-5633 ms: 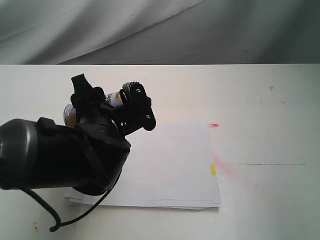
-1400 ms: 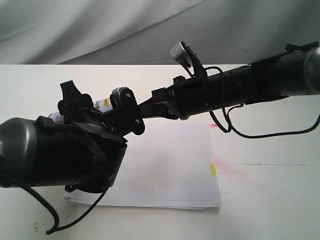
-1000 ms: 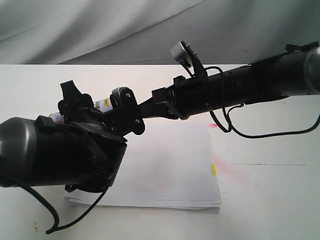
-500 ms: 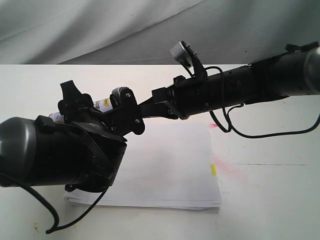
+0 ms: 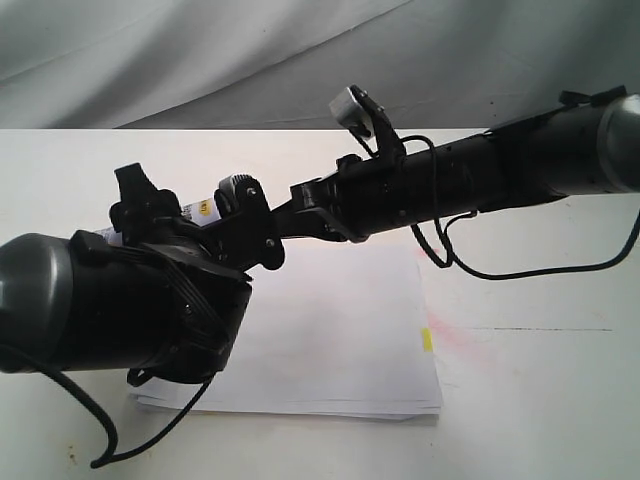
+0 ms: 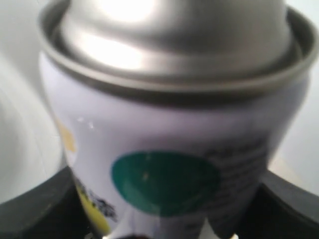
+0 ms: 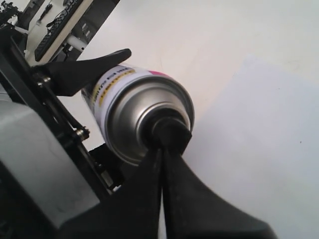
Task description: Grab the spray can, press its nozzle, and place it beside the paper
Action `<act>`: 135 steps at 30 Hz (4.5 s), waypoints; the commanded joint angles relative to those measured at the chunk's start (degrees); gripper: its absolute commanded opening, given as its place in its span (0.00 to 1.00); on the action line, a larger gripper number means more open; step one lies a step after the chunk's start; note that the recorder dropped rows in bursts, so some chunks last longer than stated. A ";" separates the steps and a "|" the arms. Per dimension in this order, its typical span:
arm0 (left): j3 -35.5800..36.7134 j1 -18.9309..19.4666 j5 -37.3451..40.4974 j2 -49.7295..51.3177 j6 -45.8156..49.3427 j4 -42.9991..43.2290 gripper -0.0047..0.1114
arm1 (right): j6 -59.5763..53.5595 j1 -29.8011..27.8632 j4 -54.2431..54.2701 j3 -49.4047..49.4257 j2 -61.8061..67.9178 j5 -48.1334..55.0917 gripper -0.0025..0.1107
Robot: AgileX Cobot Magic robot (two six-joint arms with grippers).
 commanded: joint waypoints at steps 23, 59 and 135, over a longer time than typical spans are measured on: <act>-0.76 -0.87 -2.99 -0.34 -2.36 5.46 0.04 | 7.22 -8.34 -17.45 3.39 -12.80 -3.21 0.02; -0.76 21.52 -34.56 -25.02 -18.60 -10.99 0.04 | 6.44 -9.76 -14.80 5.41 -12.83 0.93 0.02; 25.58 44.77 -106.00 0.78 35.44 -76.52 0.04 | 6.10 -9.76 -12.32 5.41 -12.83 3.64 0.02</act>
